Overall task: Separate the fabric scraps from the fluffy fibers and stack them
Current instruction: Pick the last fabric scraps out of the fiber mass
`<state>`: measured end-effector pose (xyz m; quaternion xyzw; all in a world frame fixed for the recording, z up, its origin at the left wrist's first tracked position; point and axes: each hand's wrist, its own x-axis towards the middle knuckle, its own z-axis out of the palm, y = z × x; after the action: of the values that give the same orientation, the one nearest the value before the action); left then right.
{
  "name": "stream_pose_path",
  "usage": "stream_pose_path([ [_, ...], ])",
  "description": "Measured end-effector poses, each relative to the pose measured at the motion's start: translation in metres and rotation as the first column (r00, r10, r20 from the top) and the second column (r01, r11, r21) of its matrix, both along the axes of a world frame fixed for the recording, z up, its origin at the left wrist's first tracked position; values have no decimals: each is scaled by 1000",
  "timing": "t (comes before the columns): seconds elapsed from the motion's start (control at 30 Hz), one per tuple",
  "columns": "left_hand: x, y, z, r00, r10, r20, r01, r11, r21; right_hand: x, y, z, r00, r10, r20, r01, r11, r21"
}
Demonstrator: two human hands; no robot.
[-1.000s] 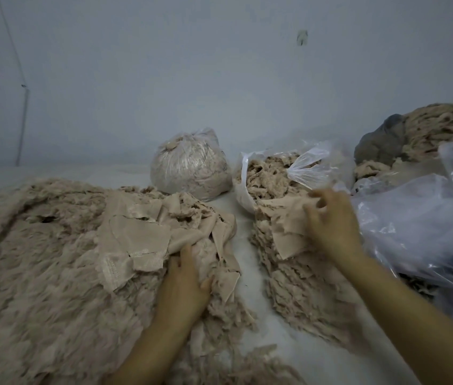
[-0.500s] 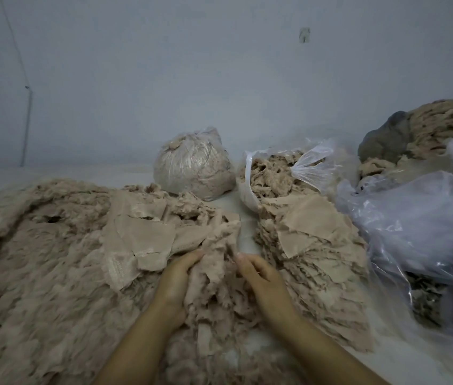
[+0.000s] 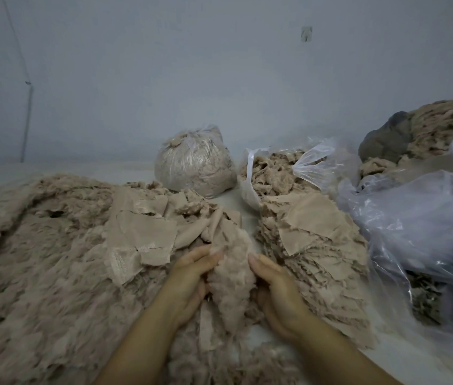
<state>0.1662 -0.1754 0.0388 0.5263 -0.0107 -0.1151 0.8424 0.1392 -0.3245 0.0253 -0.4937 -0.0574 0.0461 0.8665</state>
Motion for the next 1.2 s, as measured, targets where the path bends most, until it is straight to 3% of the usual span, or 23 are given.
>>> stream_pose_path([
  [0.1, -3, -1, 0, 999, 2, 48, -3, 1000, 29, -1, 1, 1, 1000, 13, 20, -13, 999, 46],
  [0.3, 2, 7, 5, 988, 146, -40, -151, 974, -168, 1, -1, 3, 999, -49, -4, 49, 998, 48],
  [0.43, 3, 3, 3, 982, 190, 10, -190, 982, 9, 1, -2, 2, 999, -46, -21, 46, 999, -2],
  [0.57, 7, 8, 2, 964, 264, 38, -264, 965, -2, 6, -4, 4, 978, -201, -64, 206, 974, 98],
  [0.7, 2, 6, -4, 988, 2, 156, -41, 969, 243, 13, -16, 7, 932, -358, -50, 360, 932, 36],
  [0.8, -6, 0, -6, 979, -202, 41, 181, 937, 298, 8, -8, 4, 977, -211, 29, 211, 977, -14],
  [0.87, -5, 1, -6, 983, -179, -30, 181, 952, 249, 6, -3, 2, 983, -174, 53, 176, 984, -26],
  [1.0, 5, 4, -5, 985, 53, -163, -50, 998, 27, 8, -7, 5, 907, -399, 132, 405, 914, -21],
  [1.1, 5, 2, -2, 967, -13, -256, -3, 998, -61, 9, -10, 5, 824, -518, 228, 546, 835, -75],
  [1.2, 0, -3, -1, 961, -137, -238, 122, 990, -75, 5, -1, 0, 786, -436, 438, 557, 806, -198],
])
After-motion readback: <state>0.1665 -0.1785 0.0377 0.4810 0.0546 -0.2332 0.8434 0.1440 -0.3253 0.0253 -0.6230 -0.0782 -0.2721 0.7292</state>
